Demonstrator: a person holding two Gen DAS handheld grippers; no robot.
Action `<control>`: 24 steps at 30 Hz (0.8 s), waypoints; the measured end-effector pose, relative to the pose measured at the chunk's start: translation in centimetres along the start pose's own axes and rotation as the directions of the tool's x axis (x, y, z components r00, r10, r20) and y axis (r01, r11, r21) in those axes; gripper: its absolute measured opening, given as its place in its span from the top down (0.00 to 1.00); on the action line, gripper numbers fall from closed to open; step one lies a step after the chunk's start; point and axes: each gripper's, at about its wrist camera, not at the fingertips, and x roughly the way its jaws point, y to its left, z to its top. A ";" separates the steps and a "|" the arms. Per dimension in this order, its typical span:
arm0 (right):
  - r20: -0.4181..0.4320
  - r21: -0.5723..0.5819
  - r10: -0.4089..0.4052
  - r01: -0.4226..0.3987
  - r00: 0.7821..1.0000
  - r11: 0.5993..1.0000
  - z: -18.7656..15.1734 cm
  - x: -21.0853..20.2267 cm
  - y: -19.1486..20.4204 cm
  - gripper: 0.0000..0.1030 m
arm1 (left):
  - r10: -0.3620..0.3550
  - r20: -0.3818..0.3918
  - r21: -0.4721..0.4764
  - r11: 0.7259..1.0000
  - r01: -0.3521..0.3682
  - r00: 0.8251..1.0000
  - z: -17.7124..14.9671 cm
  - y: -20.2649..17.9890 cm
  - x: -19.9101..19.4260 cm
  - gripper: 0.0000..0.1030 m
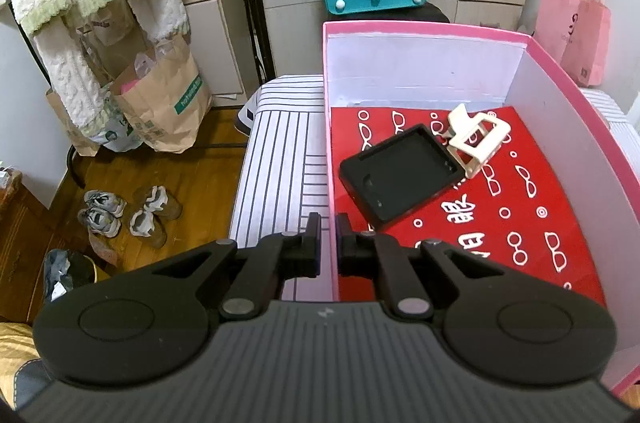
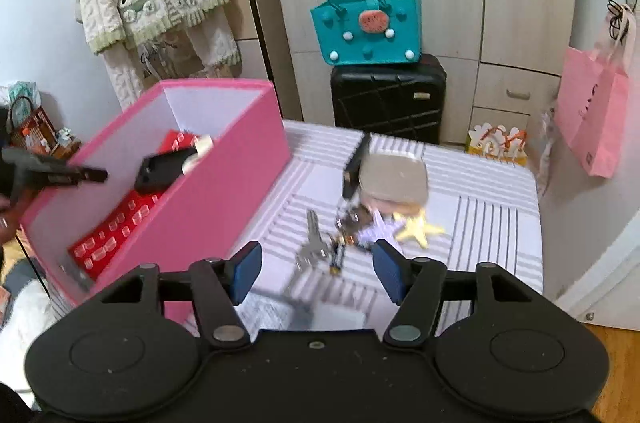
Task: Organize rigid objects
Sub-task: 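Grasp the grey battery pack with the right gripper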
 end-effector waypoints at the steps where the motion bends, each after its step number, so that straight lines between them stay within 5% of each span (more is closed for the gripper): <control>1: 0.001 -0.004 0.004 -0.004 1.000 1.000 -0.7 0.1 -0.1 0.33 | 0.005 -0.001 0.011 1.000 -0.005 1.000 0.1 -0.1 -0.2 0.92; 7: -0.003 -0.028 0.071 -0.071 0.997 0.997 -4.8 1.6 0.1 0.26 | -0.006 -0.034 0.018 1.000 0.006 0.999 0.2 0.1 -0.9 0.92; 13: -0.001 -0.242 0.100 -0.097 0.995 0.965 -6.0 2.0 2.4 0.12 | -0.059 -0.104 -0.021 0.998 0.058 0.993 0.3 0.8 -1.0 0.92; 18: -0.049 -0.463 0.091 -0.104 0.995 0.880 -5.5 3.2 4.0 0.12 | -0.069 -0.172 -0.004 0.998 0.069 0.983 0.5 0.9 -0.9 0.92; 24: -0.187 -0.648 0.124 -0.217 0.975 0.730 -4.9 5.8 5.5 0.12 | -0.071 -0.172 0.035 0.996 0.078 0.982 0.3 0.6 -1.4 0.92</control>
